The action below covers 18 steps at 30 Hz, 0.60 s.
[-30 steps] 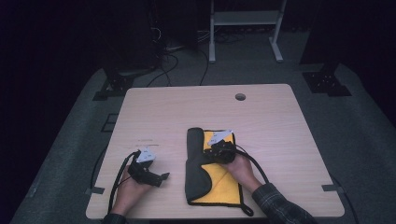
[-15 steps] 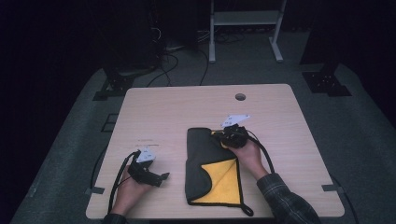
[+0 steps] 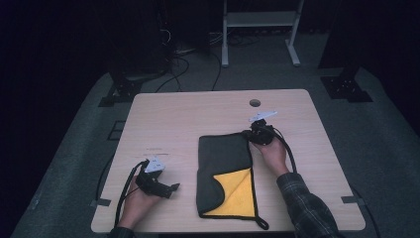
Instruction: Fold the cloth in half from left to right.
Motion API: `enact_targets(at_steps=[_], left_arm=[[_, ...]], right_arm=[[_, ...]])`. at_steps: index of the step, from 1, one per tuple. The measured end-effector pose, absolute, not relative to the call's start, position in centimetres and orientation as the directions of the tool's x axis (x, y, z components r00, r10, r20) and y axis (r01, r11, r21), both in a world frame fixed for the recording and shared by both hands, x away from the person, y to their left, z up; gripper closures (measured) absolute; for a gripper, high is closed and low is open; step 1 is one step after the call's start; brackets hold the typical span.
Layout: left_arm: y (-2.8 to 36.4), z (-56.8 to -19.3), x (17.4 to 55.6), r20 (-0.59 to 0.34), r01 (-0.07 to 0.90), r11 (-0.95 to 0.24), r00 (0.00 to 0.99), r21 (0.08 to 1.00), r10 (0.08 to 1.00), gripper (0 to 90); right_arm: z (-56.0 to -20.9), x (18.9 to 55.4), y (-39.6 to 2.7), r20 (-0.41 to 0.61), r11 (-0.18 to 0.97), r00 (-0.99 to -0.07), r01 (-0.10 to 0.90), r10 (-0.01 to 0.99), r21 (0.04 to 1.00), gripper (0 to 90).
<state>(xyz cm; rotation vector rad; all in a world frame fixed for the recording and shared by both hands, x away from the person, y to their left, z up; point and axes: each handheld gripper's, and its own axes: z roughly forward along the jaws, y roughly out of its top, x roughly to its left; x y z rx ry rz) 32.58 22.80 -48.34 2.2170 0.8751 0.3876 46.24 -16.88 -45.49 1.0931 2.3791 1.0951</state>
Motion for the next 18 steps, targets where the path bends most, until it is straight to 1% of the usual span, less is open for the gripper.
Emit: enact_targets(at_steps=[3,4,5,6,7,9,14,18], left_arm=[[22.8,-48.4,32.6,0.017,0.474,-0.517,0.725,0.713,0.688,0.0],[22.8,-48.3,32.6,0.017,0.475,-0.517,0.725,0.712,0.688,0.0],[22.8,-48.3,32.6,0.016,0.475,-0.517,0.725,0.712,0.689,0.0],[22.8,-48.3,32.6,0.016,0.475,-0.517,0.725,0.712,0.689,0.0],[22.8,-48.4,32.6,0.016,0.475,-0.516,0.724,0.713,0.689,0.0],[22.8,-48.3,32.6,0.016,0.476,-0.516,0.723,0.712,0.690,0.0],[22.8,-48.4,32.6,0.016,0.477,-0.514,0.722,0.713,0.691,0.0],[22.8,-48.4,32.6,0.016,0.476,-0.515,0.722,0.713,0.691,0.0]], right_arm=[[-46.6,46.8,-17.1,0.030,0.431,-0.660,0.524,0.751,0.734,84.9],[-46.9,46.9,-17.1,0.030,0.432,-0.659,0.527,0.751,0.732,83.2],[-47.2,47.0,-17.1,0.028,0.433,-0.657,0.528,0.754,0.730,77.4],[-47.2,47.0,-17.1,0.028,0.433,-0.657,0.528,0.754,0.730,77.4],[-47.2,47.2,-17.4,0.036,0.410,-0.638,0.536,0.769,0.738,67.4],[-46.7,47.2,-18.1,0.078,0.361,-0.623,0.546,0.779,0.756,61.1],[-45.4,46.7,-19.6,0.084,0.331,-0.614,0.530,0.785,0.781,60.6],[-44.4,45.3,-20.2,0.069,0.356,-0.647,0.502,0.760,0.789,59.7]])
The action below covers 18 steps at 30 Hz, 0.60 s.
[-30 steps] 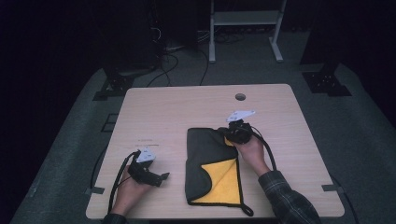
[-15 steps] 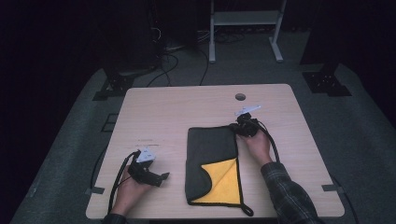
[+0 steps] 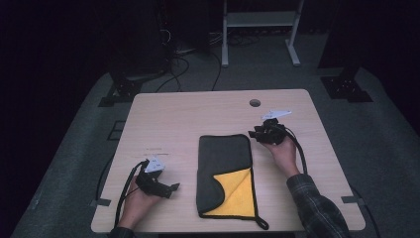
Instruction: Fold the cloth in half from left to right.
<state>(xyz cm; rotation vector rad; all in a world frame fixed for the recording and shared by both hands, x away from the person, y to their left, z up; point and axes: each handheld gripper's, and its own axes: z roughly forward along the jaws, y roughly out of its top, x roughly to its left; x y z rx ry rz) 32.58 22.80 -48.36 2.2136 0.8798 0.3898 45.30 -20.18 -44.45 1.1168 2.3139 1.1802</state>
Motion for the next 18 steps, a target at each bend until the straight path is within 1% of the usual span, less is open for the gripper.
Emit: enact_targets(at_steps=[3,6,9,10,12,13,16,18], left_arm=[[22.8,-48.4,32.6,0.016,0.476,-0.514,0.722,0.713,0.691,0.0],[22.8,-48.4,32.6,0.016,0.476,-0.514,0.722,0.713,0.691,0.0],[22.8,-48.4,32.6,0.016,0.476,-0.515,0.722,0.713,0.691,0.0],[22.8,-48.4,32.6,0.016,0.476,-0.514,0.722,0.713,0.692,0.0],[22.8,-48.3,32.6,0.016,0.477,-0.515,0.723,0.712,0.691,0.0],[22.8,-48.3,32.6,0.016,0.477,-0.516,0.723,0.712,0.691,0.0],[22.8,-48.3,32.6,0.015,0.478,-0.514,0.722,0.712,0.692,0.0],[22.8,-48.3,32.6,0.014,0.478,-0.514,0.722,0.712,0.692,0.0]], right_arm=[[-44.2,44.5,-20.0,0.069,0.362,-0.663,0.489,0.745,0.793,58.6],[-43.9,42.7,-19.2,0.059,0.398,-0.713,0.456,0.699,0.796,58.0],[-43.7,41.9,-18.6,0.051,0.424,-0.737,0.442,0.674,0.791,57.4],[-43.5,41.0,-18.0,0.044,0.434,-0.755,0.422,0.654,0.796,57.2],[-43.5,40.6,-17.7,0.043,0.441,-0.764,0.416,0.643,0.795,57.0],[-43.4,39.9,-17.0,0.040,0.455,-0.779,0.405,0.625,0.793,56.1],[-43.4,39.1,-16.3,0.056,0.462,-0.797,0.404,0.602,0.789,55.6],[-43.6,38.0,-15.1,0.050,0.488,-0.827,0.378,0.561,0.787,54.0]])
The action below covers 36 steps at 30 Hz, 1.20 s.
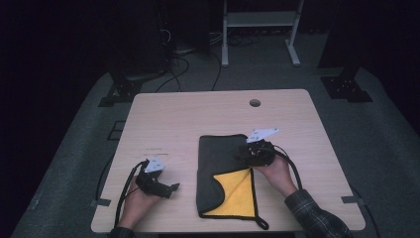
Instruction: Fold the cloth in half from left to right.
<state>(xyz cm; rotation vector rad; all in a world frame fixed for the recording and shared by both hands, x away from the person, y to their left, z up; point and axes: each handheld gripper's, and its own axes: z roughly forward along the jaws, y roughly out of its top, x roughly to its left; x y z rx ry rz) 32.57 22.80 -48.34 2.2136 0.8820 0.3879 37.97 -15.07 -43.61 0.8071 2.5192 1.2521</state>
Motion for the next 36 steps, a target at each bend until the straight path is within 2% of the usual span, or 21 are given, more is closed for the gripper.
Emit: enact_targets(at_steps=[13,22,23,25,26,27,28,29,36], left_arm=[[22.8,-48.3,32.6,0.014,0.479,-0.514,0.722,0.712,0.692,0.0],[22.8,-48.3,32.6,0.013,0.480,-0.513,0.721,0.712,0.692,0.0],[22.8,-48.3,32.6,0.013,0.479,-0.513,0.721,0.712,0.692,0.0],[22.8,-48.3,32.6,0.013,0.479,-0.513,0.721,0.712,0.692,0.0],[22.8,-48.3,32.6,0.013,0.479,-0.513,0.721,0.712,0.692,0.0],[22.8,-48.3,32.6,0.014,0.479,-0.514,0.722,0.712,0.692,0.0],[22.8,-48.3,32.6,0.014,0.479,-0.514,0.722,0.712,0.692,0.0],[22.8,-48.3,32.6,0.016,0.478,-0.517,0.723,0.710,0.691,0.0],[22.8,-48.3,32.6,0.016,0.478,-0.517,0.723,0.710,0.691,0.0]], right_arm=[[-45.1,36.0,-9.0,0.097,0.548,-0.899,0.343,0.427,0.763,51.5],[-46.3,35.7,-7.1,0.123,0.586,-0.910,0.353,0.395,0.730,50.0],[-46.5,35.7,-7.0,0.118,0.597,-0.911,0.353,0.396,0.720,51.5],[-46.8,35.6,-7.0,0.115,0.612,-0.912,0.354,0.394,0.708,62.0],[-46.8,35.6,-7.0,0.115,0.612,-0.912,0.354,0.394,0.708,62.0],[-46.7,35.5,-7.1,0.103,0.614,-0.915,0.342,0.390,0.711,70.0],[-46.7,35.5,-7.1,0.103,0.614,-0.915,0.342,0.390,0.711,70.0],[-46.5,35.4,-7.2,0.098,0.611,-0.918,0.333,0.385,0.719,76.5],[-45.4,34.5,-8.3,0.092,0.608,-0.927,0.311,0.363,0.731,83.8]])
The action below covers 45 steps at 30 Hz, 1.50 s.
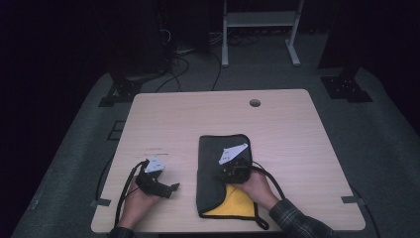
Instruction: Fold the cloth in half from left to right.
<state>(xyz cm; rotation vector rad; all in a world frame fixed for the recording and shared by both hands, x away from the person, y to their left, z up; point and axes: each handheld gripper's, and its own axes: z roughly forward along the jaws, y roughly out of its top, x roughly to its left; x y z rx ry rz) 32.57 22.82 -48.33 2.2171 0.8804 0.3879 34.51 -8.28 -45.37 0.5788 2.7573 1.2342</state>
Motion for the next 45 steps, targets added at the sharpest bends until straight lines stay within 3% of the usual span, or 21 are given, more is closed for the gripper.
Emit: enact_targets(at_steps=[12,26,29,33,45], left_arm=[[22.8,-48.3,32.6,0.019,0.476,-0.519,0.724,0.710,0.689,0.0],[22.8,-48.3,32.6,0.016,0.477,-0.515,0.722,0.712,0.692,0.0],[22.8,-48.3,32.6,0.017,0.477,-0.515,0.721,0.712,0.692,0.0],[22.8,-48.3,32.6,0.016,0.478,-0.514,0.721,0.712,0.693,0.0],[22.8,-48.3,32.6,0.017,0.479,-0.517,0.722,0.710,0.692,0.0]], right_arm=[[-43.9,30.3,-12.7,0.112,0.584,-0.922,0.326,0.372,0.743,84.3],[-45.1,26.4,-16.9,0.132,0.606,-0.907,0.370,0.401,0.705,83.9],[-45.3,25.6,-17.5,0.136,0.616,-0.909,0.371,0.394,0.696,80.2],[-44.8,25.4,-18.0,0.137,0.584,-0.903,0.373,0.407,0.721,73.9],[-41.7,27.8,-18.6,0.073,0.479,-0.900,0.296,0.429,0.826,71.8]])
